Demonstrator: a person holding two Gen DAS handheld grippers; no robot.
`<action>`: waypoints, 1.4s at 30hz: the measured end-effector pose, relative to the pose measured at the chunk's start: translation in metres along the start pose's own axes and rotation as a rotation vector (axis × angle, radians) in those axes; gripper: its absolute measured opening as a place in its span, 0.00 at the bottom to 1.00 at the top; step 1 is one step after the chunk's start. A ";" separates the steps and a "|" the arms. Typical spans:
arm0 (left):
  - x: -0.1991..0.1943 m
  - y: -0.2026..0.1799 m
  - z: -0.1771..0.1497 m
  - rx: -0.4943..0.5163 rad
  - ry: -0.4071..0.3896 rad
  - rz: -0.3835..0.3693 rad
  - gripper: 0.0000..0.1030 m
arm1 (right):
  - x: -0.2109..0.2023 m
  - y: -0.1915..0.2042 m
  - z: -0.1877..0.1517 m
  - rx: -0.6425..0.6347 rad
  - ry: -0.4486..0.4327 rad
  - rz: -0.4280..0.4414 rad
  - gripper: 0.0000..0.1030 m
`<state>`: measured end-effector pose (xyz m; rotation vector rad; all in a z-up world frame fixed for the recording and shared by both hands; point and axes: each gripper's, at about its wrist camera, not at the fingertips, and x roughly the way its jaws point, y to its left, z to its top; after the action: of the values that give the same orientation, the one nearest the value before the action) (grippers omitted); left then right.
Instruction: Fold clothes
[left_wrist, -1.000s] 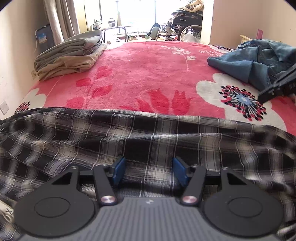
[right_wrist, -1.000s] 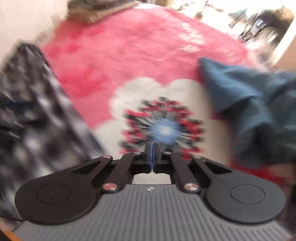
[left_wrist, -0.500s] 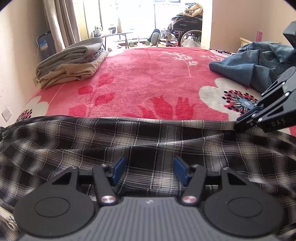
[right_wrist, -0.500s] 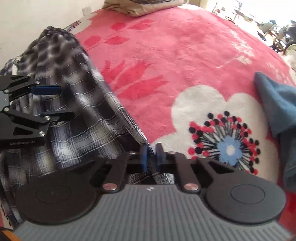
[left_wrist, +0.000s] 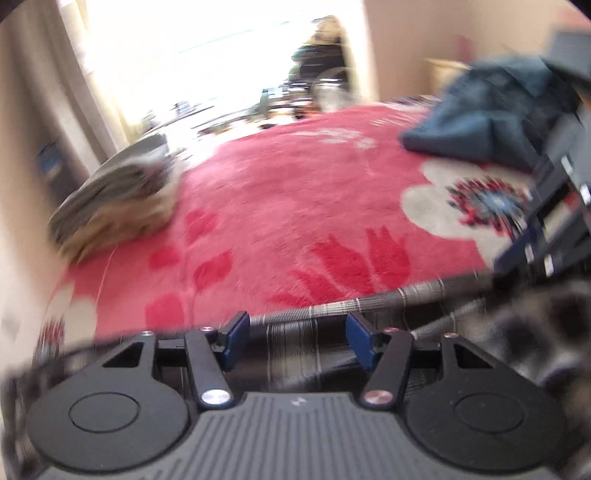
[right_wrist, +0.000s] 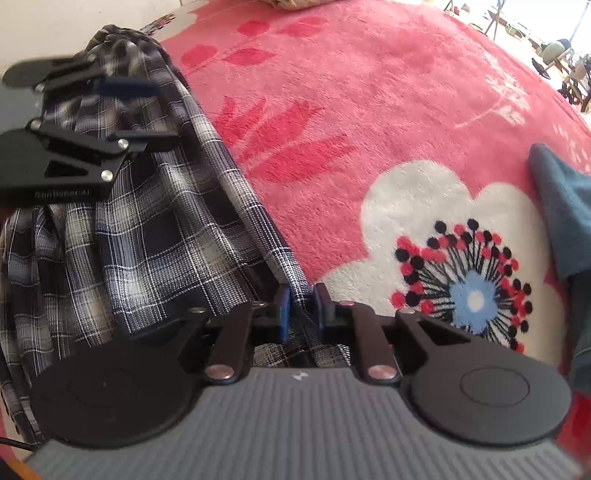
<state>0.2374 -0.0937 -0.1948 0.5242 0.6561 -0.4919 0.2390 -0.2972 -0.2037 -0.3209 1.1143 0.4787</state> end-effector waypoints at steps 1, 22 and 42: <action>0.004 -0.002 0.001 0.078 0.003 -0.018 0.58 | -0.001 0.004 0.001 -0.025 -0.008 -0.024 0.02; 0.046 -0.006 0.043 0.263 -0.146 -0.058 0.04 | -0.011 -0.034 0.035 -0.129 -0.125 -0.236 0.00; 0.008 0.136 0.005 0.064 0.090 0.048 0.52 | -0.011 -0.065 0.074 0.055 -0.176 -0.041 0.32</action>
<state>0.3231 0.0053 -0.1566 0.6237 0.7141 -0.4466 0.3261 -0.3203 -0.1626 -0.2481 0.9465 0.4305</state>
